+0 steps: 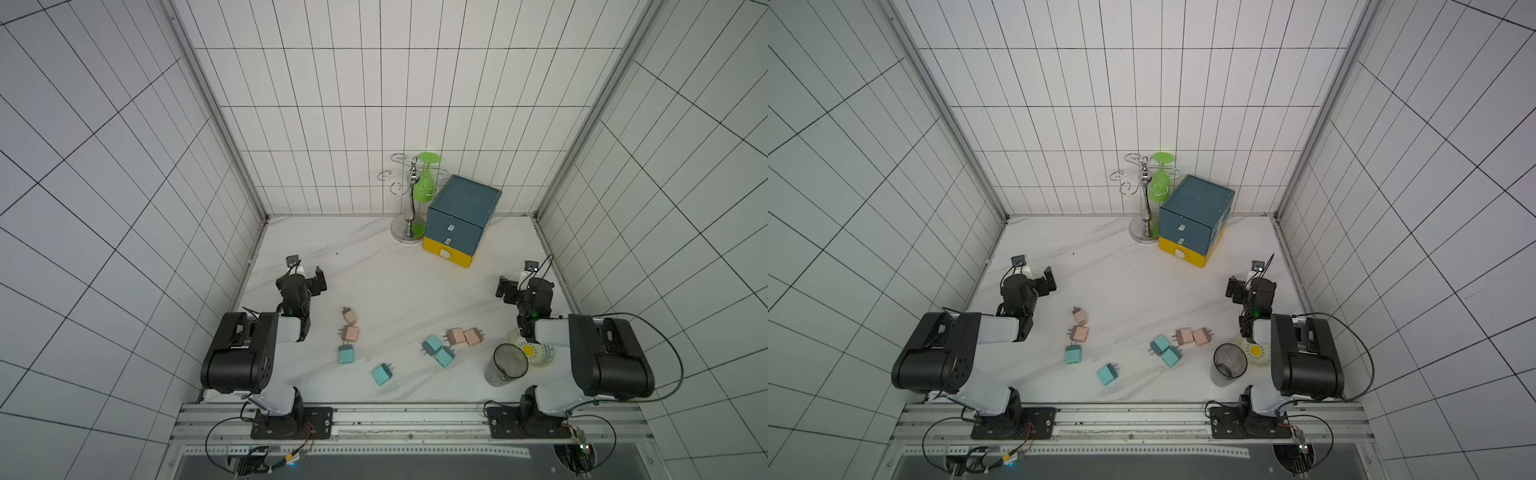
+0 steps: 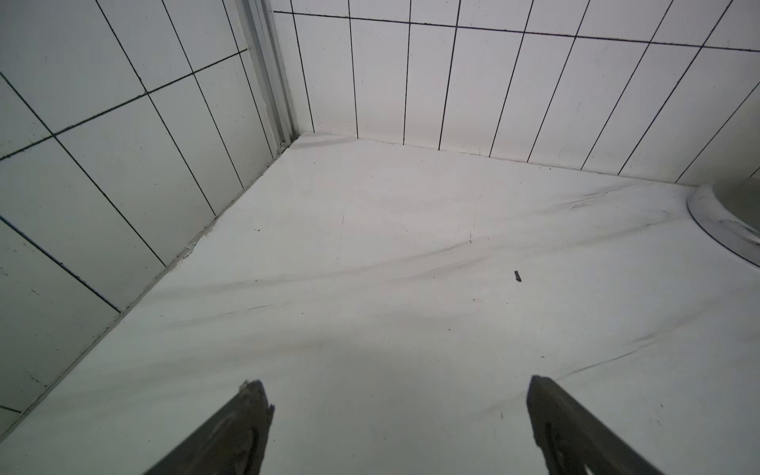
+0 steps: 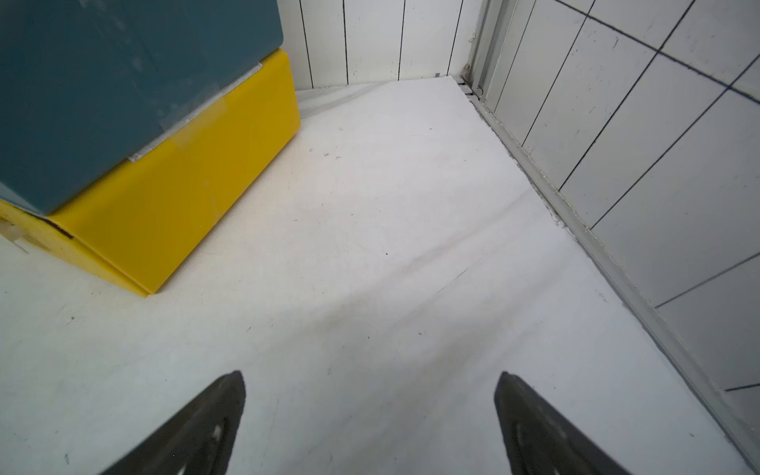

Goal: Place the plugs into the drawer by color
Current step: Move the storage box to the center of the board.

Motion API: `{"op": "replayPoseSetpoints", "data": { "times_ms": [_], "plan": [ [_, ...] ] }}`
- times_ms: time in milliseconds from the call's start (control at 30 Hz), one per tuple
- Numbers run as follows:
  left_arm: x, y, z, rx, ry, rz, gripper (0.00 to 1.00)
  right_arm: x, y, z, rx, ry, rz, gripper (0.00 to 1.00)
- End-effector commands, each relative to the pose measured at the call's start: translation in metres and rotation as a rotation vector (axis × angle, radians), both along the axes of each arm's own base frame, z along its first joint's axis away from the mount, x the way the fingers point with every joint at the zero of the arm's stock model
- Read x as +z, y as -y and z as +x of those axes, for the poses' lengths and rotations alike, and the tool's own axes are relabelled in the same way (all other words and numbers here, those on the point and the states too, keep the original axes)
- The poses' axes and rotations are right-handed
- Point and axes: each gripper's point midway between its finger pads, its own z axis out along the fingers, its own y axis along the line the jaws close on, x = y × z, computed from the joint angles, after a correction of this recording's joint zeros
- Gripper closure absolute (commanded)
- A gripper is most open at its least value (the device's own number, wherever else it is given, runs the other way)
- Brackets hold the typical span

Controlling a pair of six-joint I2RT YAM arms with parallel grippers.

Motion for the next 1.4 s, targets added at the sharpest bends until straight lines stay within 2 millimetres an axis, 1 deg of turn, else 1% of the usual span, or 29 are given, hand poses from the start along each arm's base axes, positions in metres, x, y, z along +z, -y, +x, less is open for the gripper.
{"op": "replayPoseSetpoints", "data": {
  "times_ms": [0, 833, 867, 933, 967, 1067, 1133, 1167, 1200, 1233, 1267, 1300, 1333, 1367],
  "plan": [
    [0.014, 0.000, 0.004, -0.002, 0.039, -0.007, 0.01, 0.012, 0.002, 0.009, -0.002, 0.031, 0.004, 0.01],
    [0.014, 0.000, 0.003, -0.002, 0.040, -0.005, 0.01, 0.012, 0.002, 0.009, -0.002, 0.031, 0.004, 0.01],
    [0.017, 0.000, 0.004, -0.007, 0.052, -0.003, 0.01, 0.013, 0.003, 0.008, -0.006, 0.035, -0.002, 0.01],
    [0.029, 0.004, 0.001, -0.036, 0.091, 0.013, 0.01, 0.020, 0.009, 0.008, -0.066, 0.035, -0.026, 0.01],
    [0.038, 0.004, -0.003, -0.036, 0.116, 0.016, 0.01, 0.026, 0.008, 0.007, -0.070, 0.033, -0.037, 0.01],
    [0.069, -0.001, -0.017, 0.011, 0.159, 0.015, 0.01, 0.049, -0.006, 0.003, 0.009, 0.031, -0.046, 0.01],
    [0.095, -0.006, -0.025, 0.067, 0.184, -0.010, 0.01, 0.081, -0.010, 0.000, 0.007, 0.104, -0.028, 0.01],
    [0.109, -0.005, -0.026, 0.075, 0.185, -0.054, 0.01, 0.102, -0.013, -0.004, 0.012, 0.168, 0.022, 0.01],
    [0.125, 0.005, -0.025, 0.012, 0.188, -0.086, 0.01, 0.122, -0.019, -0.009, 0.037, 0.232, 0.070, 0.01],
    [0.133, 0.020, -0.024, -0.079, 0.165, -0.103, 0.01, 0.141, -0.026, -0.012, 0.073, 0.309, 0.113, 0.01],
    [0.147, 0.036, -0.024, -0.168, 0.173, -0.129, 0.01, 0.161, -0.032, -0.015, 0.103, 0.383, 0.156, 0.01],
    [0.162, 0.048, -0.023, -0.230, 0.200, -0.177, 0.01, 0.173, -0.031, -0.015, 0.094, 0.414, 0.190, 0.01],
    [0.175, 0.061, -0.024, -0.292, 0.219, -0.231, 0.01, 0.178, -0.026, -0.012, 0.056, 0.409, 0.220, 0.01],
    [0.186, 0.069, -0.025, -0.324, 0.220, -0.296, 0.01, 0.178, -0.017, -0.006, -0.021, 0.372, 0.276, 0.01]
  ]
}}
